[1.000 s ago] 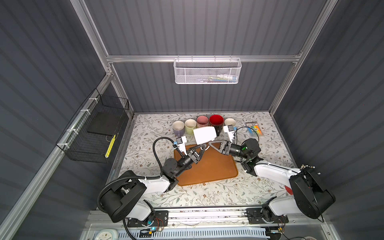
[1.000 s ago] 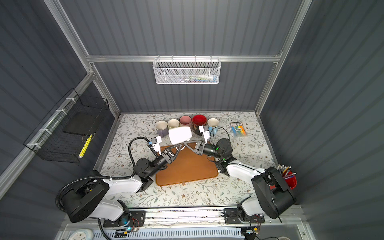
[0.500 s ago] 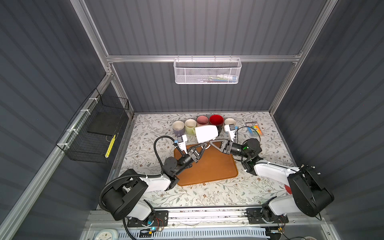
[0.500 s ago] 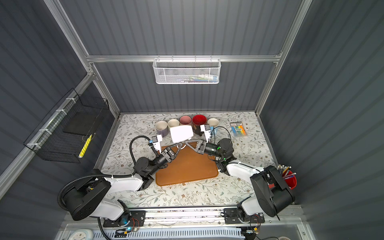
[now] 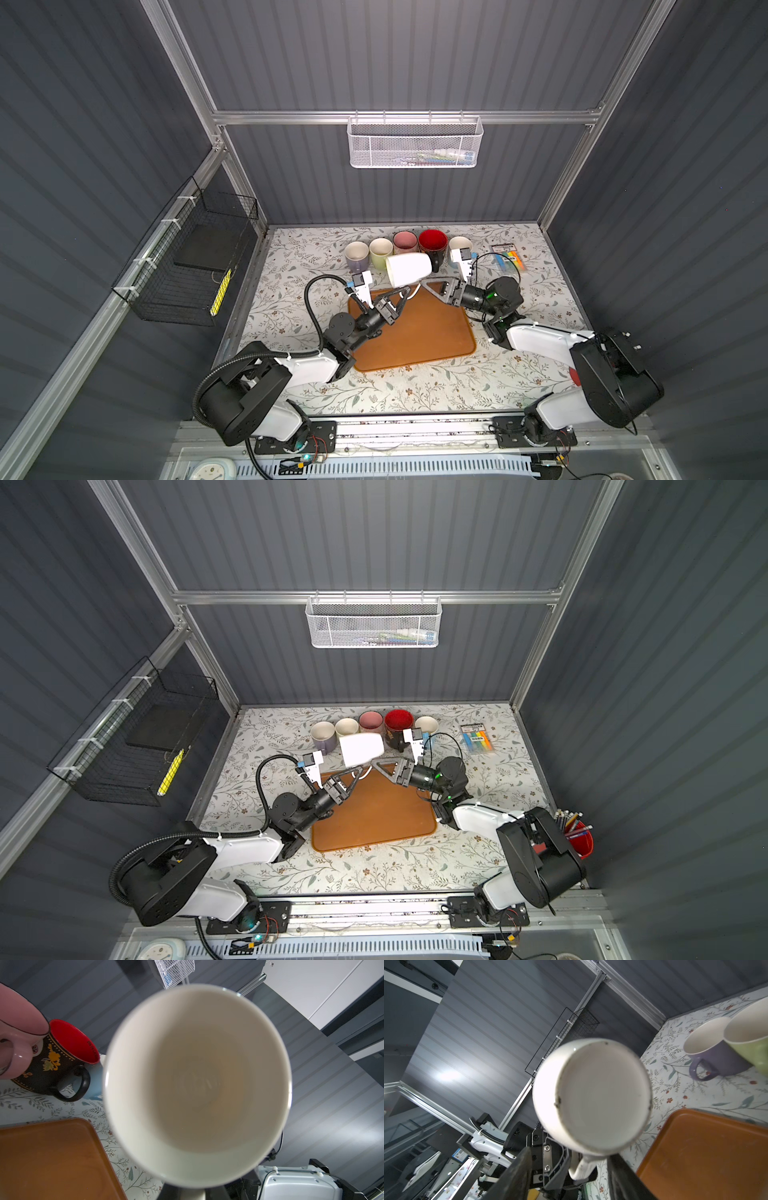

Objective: Turn the mug right side up
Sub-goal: 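Carry the white mug upright with left gripper toward the lilac mug while right gripper releases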

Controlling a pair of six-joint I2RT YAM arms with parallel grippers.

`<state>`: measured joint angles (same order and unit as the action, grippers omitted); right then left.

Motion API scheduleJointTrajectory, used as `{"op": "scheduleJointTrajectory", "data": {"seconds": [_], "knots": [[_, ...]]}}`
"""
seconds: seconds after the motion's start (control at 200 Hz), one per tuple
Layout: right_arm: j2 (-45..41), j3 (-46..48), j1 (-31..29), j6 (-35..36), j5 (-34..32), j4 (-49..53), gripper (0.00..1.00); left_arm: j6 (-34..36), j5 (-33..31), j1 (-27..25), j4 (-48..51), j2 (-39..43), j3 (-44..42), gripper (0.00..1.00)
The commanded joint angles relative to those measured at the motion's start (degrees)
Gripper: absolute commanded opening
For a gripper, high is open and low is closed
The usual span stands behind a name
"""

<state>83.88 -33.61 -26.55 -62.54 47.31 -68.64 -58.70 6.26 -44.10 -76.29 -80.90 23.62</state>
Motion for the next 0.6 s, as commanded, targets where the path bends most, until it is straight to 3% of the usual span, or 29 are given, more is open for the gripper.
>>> {"op": "scheduleJointTrajectory", "data": {"seconds": [0.0,0.215,0.46,0.595], "knots": [[-1.02,1.46,0.3,2.04,-1.49,-0.09,0.62,3.08,-1.88,0.61,-0.35,4.22,-0.08,0.0],[-5.23,2.46,0.63,8.0,-5.35,10.87,0.65,7.0,-5.16,0.77,13.01,10.87,0.19,0.0],[-12.69,0.5,0.62,20.46,-17.11,38.51,0.67,13.5,-12.51,0.77,45.07,19.49,6.36,0.0],[-15.67,0.46,0.62,24.35,-22.68,46.29,0.68,17.33,-17.85,0.77,59.29,22.97,10.36,0.0]]}}
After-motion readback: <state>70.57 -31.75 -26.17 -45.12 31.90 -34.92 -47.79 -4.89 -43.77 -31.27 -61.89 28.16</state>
